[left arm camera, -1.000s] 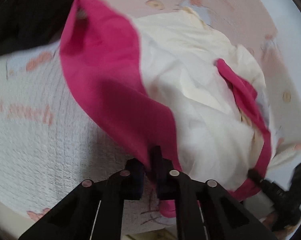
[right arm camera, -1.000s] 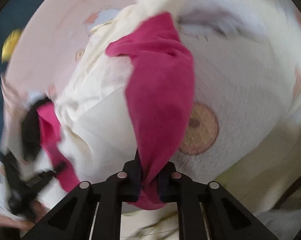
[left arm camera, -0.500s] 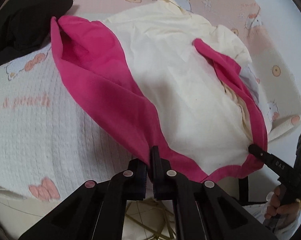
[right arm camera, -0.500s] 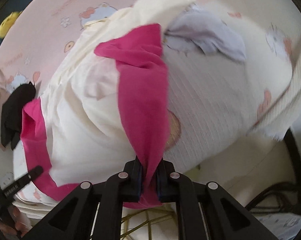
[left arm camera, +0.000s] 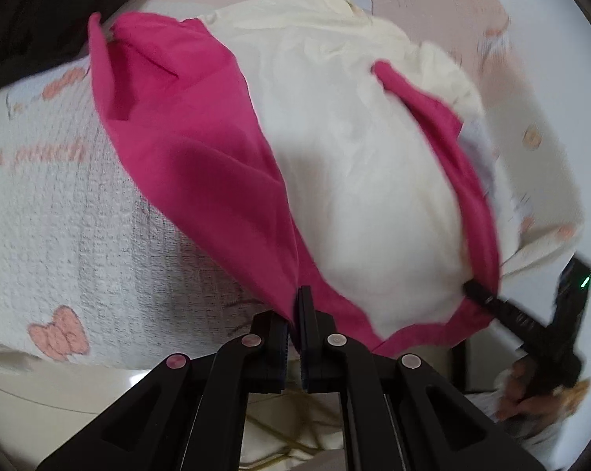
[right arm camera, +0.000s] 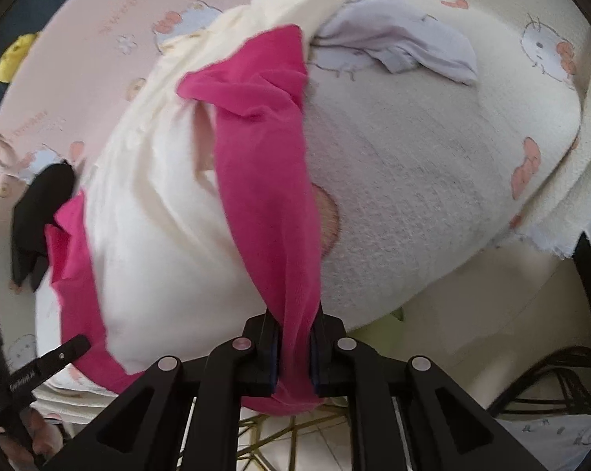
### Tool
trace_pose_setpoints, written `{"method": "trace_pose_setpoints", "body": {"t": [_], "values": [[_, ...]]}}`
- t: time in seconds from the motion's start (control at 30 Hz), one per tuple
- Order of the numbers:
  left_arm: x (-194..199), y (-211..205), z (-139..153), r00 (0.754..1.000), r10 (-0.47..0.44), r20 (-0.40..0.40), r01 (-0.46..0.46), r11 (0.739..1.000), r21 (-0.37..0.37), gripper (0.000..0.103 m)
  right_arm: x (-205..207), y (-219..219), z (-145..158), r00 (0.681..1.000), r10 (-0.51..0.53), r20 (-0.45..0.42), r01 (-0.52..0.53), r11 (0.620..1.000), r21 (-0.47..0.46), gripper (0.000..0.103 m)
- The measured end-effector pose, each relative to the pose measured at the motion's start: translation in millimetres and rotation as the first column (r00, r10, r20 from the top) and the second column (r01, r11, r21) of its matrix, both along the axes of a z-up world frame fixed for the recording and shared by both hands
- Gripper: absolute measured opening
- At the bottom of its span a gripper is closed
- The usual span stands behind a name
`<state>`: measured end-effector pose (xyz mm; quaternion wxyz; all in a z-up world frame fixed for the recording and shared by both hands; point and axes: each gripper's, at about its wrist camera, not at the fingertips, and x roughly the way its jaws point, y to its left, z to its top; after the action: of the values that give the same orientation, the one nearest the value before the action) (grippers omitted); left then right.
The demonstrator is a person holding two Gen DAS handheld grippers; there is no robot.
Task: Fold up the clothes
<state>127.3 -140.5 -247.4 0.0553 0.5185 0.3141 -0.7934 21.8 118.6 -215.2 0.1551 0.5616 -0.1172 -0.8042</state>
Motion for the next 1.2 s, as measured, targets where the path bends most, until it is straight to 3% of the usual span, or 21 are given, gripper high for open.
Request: {"method": "trace_pose_setpoints", "body": {"t": [0.07,0.13,0.17,0.23,0.4,0.5,0.63,0.83,1.07,1.2], "values": [[2,-7,3,0.999,0.034,-0.022,-0.033,0.998,0.059,0.003,1,5,6,1.000,-0.007,-0.002,0.007,0.999,-0.048,0.017],[6,-13,8,0.997,0.064,-0.052,-0.058,0.990,0.125,0.003,2,10,15,1.000,-0.019,-0.011,0.017,0.996,-0.089,0.036],[8,-15,11,0.996,0.074,-0.059,-0.065,0.988,0.139,0.004,3,12,21,0.999,-0.024,-0.023,0.022,0.994,-0.107,0.041],[9,-15,17,0.995,0.078,-0.063,-0.068,0.988,0.141,0.004,4,16,33,0.998,-0.038,-0.039,0.032,0.990,-0.140,0.054],[4,-10,22,0.997,0.040,-0.060,-0.033,0.994,0.104,0.004,4,27,57,0.992,-0.121,-0.048,0.103,0.957,-0.272,0.065],[3,-8,23,0.998,0.011,-0.059,-0.005,0.996,0.094,0.004,-2,30,65,0.986,-0.161,-0.032,0.140,0.929,-0.342,0.066],[21,-13,28,0.996,-0.021,-0.088,0.029,0.996,0.089,0.004,-9,29,74,0.985,-0.164,-0.044,0.141,0.934,-0.327,0.067],[7,-13,27,0.997,-0.031,-0.072,0.040,0.991,0.130,0.004,-16,31,84,0.986,-0.152,-0.066,0.120,0.929,-0.350,0.067],[-37,11,17,0.986,-0.165,-0.026,0.167,0.962,0.218,0.004,-30,46,82,0.984,-0.174,-0.027,0.154,0.923,-0.354,0.067],[-69,26,30,0.981,-0.193,-0.006,0.191,0.966,0.176,0.005,-37,55,84,0.983,-0.181,-0.024,0.161,0.926,-0.343,0.067]]}}
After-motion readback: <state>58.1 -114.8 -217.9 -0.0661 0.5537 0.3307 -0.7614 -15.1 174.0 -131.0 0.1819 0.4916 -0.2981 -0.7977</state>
